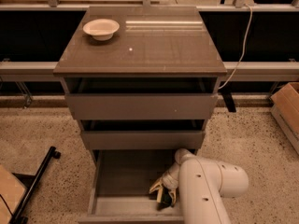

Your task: Pick sponge from bottom drawer and place on counter

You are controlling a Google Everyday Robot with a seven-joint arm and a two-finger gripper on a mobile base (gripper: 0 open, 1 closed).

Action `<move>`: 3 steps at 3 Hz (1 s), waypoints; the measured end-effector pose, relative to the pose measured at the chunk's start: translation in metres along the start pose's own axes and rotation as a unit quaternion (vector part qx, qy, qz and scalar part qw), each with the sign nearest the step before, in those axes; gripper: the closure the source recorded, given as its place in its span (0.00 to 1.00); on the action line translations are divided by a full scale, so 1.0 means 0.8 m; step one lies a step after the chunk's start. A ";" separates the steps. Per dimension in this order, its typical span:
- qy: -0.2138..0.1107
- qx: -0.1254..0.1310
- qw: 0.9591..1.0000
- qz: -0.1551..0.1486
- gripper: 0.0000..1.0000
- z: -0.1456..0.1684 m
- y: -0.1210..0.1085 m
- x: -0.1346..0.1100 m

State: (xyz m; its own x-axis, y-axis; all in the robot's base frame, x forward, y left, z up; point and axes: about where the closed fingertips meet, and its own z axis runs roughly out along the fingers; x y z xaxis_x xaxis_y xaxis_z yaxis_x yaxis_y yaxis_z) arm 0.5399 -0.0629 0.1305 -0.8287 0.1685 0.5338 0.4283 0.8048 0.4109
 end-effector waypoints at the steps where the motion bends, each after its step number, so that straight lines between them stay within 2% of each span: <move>1: -0.006 0.000 1.000 -0.004 0.72 -0.008 0.006 0.001; 2: -0.025 -0.001 1.000 -0.016 0.95 -0.026 0.020 -0.002; 3: -0.067 -0.007 0.997 -0.040 1.00 -0.075 0.041 0.005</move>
Offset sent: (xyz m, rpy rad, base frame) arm 0.0333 -0.0007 0.0445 -0.0191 -0.1198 -0.0001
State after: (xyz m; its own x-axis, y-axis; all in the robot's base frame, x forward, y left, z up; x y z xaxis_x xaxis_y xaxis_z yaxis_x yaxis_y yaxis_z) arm 0.5721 -0.0695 0.1904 -0.9008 0.1789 0.3956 0.3629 0.8105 0.4598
